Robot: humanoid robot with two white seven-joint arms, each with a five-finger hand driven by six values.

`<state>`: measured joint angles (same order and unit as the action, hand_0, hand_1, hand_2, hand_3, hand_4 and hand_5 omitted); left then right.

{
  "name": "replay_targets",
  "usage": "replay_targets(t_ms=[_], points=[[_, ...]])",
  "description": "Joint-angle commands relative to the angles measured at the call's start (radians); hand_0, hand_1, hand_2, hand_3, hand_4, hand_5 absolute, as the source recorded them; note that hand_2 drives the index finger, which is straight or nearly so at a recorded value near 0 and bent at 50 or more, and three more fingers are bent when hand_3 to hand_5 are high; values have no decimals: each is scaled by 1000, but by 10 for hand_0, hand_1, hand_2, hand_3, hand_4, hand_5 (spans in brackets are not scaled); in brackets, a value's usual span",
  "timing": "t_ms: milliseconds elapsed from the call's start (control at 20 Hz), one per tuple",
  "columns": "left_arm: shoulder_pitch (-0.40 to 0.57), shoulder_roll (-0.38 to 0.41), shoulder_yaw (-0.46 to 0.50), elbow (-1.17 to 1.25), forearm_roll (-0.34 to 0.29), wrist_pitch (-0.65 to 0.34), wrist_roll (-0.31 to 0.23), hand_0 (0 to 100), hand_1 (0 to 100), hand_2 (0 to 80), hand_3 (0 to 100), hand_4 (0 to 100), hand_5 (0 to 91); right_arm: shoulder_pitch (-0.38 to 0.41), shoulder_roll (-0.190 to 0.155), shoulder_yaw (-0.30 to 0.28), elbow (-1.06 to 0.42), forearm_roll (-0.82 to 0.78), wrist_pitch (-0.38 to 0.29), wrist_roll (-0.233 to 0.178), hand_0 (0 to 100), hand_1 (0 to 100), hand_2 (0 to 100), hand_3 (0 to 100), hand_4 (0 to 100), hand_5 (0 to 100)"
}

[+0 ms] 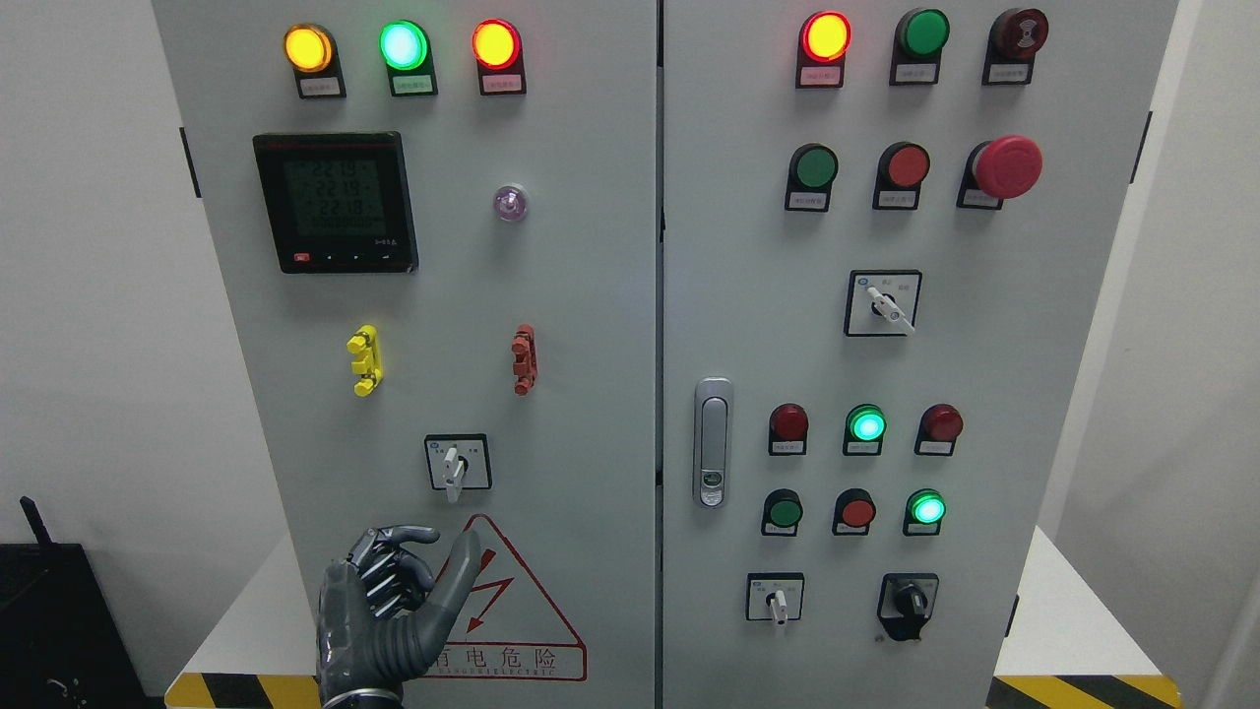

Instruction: Turn on light switch 1

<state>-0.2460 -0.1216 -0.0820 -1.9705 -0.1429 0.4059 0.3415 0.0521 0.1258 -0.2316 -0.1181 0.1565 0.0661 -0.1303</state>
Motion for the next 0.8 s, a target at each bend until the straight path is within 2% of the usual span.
replay_targets(t_ms=[0, 752], points=[[-22, -7, 5, 5, -1, 7, 2, 96, 735, 520, 898, 945, 877, -1, 0, 0, 0, 0, 0, 0, 307, 0, 0, 0, 0, 0], [-41, -6, 34, 12, -4, 10, 2, 107, 742, 513, 890, 942, 878, 0, 0, 0, 0, 0, 0, 0, 307, 0, 0, 0, 0, 0]])
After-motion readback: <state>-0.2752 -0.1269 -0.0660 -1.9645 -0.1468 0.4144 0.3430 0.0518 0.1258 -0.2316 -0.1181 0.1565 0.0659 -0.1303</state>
